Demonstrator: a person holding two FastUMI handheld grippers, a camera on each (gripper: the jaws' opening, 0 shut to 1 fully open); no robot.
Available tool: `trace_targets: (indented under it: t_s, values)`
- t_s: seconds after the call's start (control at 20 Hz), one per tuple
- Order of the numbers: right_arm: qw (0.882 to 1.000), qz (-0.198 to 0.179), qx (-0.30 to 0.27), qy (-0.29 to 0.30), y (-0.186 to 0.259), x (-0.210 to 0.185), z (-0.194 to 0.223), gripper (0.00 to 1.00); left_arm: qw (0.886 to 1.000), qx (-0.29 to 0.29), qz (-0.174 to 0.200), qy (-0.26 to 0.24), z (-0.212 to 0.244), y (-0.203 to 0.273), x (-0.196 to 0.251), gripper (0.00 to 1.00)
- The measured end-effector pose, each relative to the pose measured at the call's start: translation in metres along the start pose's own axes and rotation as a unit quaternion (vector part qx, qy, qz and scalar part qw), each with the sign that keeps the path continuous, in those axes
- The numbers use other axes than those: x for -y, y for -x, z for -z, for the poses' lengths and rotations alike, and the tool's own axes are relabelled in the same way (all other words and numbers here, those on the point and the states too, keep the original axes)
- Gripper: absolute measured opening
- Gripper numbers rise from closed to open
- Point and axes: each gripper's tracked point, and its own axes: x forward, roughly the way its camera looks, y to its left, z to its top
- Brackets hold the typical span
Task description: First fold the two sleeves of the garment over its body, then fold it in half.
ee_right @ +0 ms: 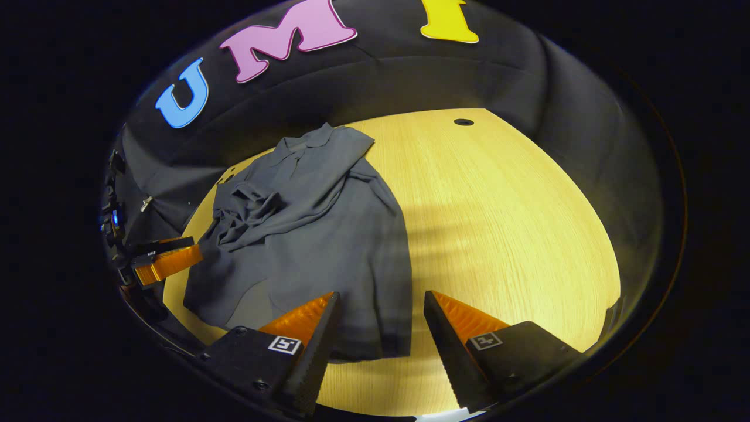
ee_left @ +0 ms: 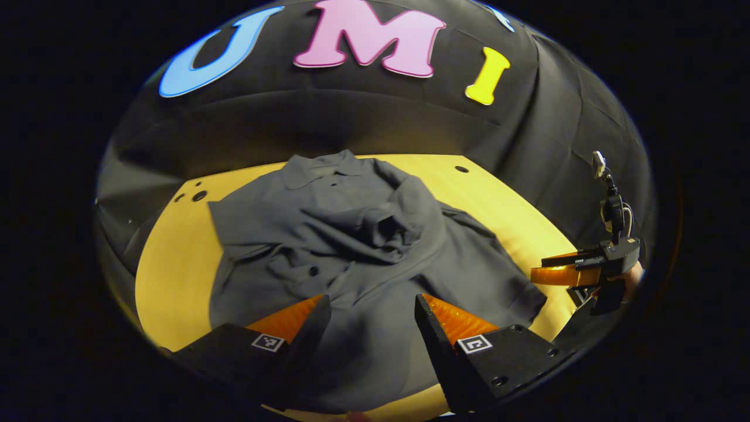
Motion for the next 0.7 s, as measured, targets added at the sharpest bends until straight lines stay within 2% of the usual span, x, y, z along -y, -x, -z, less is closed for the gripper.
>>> trace_targets:
  t_s: [0.05,0.1,0.35,0.45,0.5,0.55,0.7]
  values:
    - [1.0,0.003,-0.005,0.002,0.001,-0.001,0.005,0.88,1.0,-0.006,-0.016,0.003,0.01,0.008,-0.016,0.87]
    - [1.0,0.005,-0.01,0.003,0.001,-0.003,0.011,0.88,0.999,-0.012,-0.032,0.008,0.022,0.016,-0.033,0.91]
    - [1.0,0.017,-0.025,-0.006,0.002,-0.005,0.029,0.88,0.993,-0.042,-0.099,0.046,0.082,0.049,-0.095,0.92]
    - [0.999,0.018,-0.032,-0.011,0.0,-0.007,0.035,0.88,0.99,-0.059,-0.114,0.063,0.105,0.056,-0.111,0.92]
    - [0.999,0.019,-0.034,-0.011,0.0,-0.008,0.037,0.88,0.988,-0.066,-0.121,0.07,0.114,0.057,-0.117,0.87]
    - [0.999,0.022,-0.037,-0.01,0.0,-0.007,0.04,0.88,0.986,-0.072,-0.127,0.077,0.121,0.058,-0.122,0.92]
    - [0.999,0.027,-0.047,-0.008,-0.004,-0.007,0.044,0.88,0.983,-0.087,-0.132,0.094,0.139,0.057,-0.13,0.92]
